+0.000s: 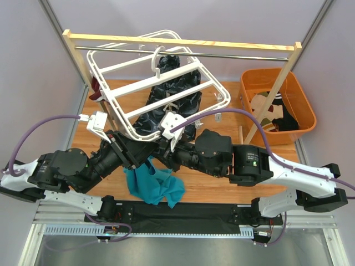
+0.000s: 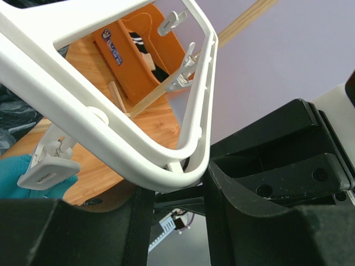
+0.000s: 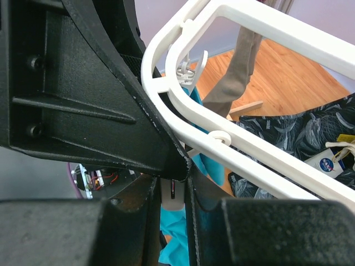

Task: Clip the socks to the hanger
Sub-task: Open the clamp at the hanger.

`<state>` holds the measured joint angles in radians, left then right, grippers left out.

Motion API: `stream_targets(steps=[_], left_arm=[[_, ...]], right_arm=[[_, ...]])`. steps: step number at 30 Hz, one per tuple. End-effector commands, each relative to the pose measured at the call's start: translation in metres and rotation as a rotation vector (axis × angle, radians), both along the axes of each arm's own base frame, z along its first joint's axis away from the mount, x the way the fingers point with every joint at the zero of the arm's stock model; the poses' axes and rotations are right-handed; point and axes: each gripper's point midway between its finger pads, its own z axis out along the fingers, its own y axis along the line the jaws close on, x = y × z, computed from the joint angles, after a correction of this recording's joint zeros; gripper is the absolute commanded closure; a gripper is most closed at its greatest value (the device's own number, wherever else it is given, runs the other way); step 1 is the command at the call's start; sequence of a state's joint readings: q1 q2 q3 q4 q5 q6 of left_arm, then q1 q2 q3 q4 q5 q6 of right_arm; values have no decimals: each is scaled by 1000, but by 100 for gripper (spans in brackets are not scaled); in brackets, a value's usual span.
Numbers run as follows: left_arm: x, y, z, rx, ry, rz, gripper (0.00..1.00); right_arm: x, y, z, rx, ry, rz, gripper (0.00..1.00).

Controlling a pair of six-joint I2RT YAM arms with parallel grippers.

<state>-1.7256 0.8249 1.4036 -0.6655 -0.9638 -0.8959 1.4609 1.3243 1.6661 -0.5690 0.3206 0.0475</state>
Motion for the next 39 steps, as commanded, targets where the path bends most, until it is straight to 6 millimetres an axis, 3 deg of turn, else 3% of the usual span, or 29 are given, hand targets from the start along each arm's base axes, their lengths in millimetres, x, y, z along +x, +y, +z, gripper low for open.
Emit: stream_targets(steps=[1, 4, 8, 10, 11, 13, 15, 20, 25, 39], left_arm=[[-5, -5, -7, 35, -1, -32, 57], [-6, -7, -7, 50, -10, -38, 61], [-5, -7, -9, 52, -10, -35, 77], [-4, -4, -8, 41, -9, -26, 85], [-3, -4, -9, 41, -10, -23, 93], [-1, 1, -8, 28, -6, -9, 100], [0, 3, -12, 28, 2, 3, 100], [5, 13, -13, 20, 10, 30, 100], [6, 15, -11, 26, -11, 30, 100], [10, 28, -3, -27, -31, 34, 100]], right_arm=[[-6, 6, 11, 21, -7, 33, 99], [-4, 6, 13, 18, -5, 22, 100], [-5, 7, 17, 27, 1, 24, 97], [-5, 6, 18, 28, 3, 19, 88], [-4, 5, 18, 32, 7, 15, 76], [-3, 5, 16, 30, 9, 8, 65], [-3, 3, 16, 29, 10, 5, 61], [-1, 2, 8, 17, 16, -10, 37], [0, -7, 10, 33, 12, -23, 33], [5, -29, 20, 82, -20, 37, 36]])
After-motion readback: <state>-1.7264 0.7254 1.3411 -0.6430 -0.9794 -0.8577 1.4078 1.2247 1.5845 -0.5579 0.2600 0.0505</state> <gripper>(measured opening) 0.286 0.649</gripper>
